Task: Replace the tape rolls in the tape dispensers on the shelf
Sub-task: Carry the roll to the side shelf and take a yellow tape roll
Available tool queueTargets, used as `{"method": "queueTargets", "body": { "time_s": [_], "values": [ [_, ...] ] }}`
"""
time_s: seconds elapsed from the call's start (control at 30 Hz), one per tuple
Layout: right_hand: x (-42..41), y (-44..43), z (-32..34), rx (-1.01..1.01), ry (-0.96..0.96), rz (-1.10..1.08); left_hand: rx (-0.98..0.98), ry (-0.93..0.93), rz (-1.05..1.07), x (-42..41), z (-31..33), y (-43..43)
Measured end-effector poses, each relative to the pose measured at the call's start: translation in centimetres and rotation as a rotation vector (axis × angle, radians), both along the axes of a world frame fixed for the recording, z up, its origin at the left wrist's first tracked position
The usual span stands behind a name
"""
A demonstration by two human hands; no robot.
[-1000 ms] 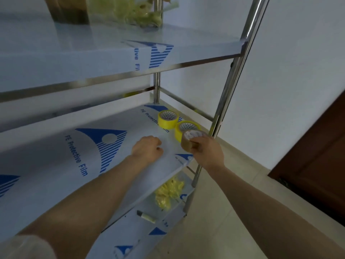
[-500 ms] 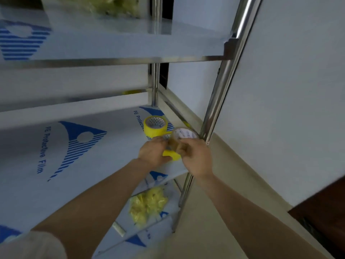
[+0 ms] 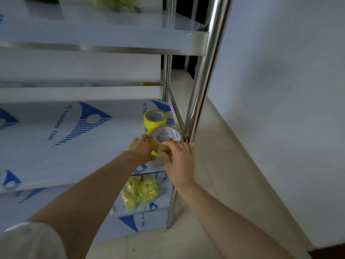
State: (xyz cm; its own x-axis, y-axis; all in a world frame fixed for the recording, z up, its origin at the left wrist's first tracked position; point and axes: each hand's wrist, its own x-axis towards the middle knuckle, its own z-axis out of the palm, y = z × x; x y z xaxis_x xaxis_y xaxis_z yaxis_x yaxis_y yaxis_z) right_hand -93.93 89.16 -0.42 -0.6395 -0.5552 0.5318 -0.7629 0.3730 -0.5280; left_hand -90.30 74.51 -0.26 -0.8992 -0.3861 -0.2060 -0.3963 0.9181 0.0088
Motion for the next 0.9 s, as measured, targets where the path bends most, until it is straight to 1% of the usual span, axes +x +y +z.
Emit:
{"method": "queueTargets", "body": {
  "time_s": [0.07,0.17,0.3,0.47,0.57,0.7,0.8,0.9],
  "values": [
    [0.2,0.5,0.1,-0.006,-0.025,0.015,-0.061,0.033,0.013,0.4,0.0,0.7],
    [0.7,1.2,-0.3,0.016,-0.046,0.032,-0.134,0.010,0.000,2.3,-0.1,0.9],
    [1.4,1.3,-0.8,0.012,-0.141,0.102,-0.103,0.008,0.062,5.8,-0.2,0.4],
    [2.4,0.1,-0.8,0.011,-0.211,0.045,-0.075,0.123,0.222,10.0,0.4,-0.1],
    [2.5,-0.9,-0.8,0.100,-0.204,0.037,-0.037,0.198,0.322,12.1,1.4,-0.6],
    [1.9,-1.9,-1.3,0.245,-0.158,0.037,0.011,0.258,0.378,14.1,2.0,-0.9],
    [1.2,-2.9,-2.3,0.369,-0.116,0.082,-0.016,0.229,0.381,14.7,2.3,-0.6],
    [0.5,-3.8,-2.9,0.439,-0.081,0.107,-0.053,0.200,0.398,15.0,2.5,-0.3]
  ]
}}
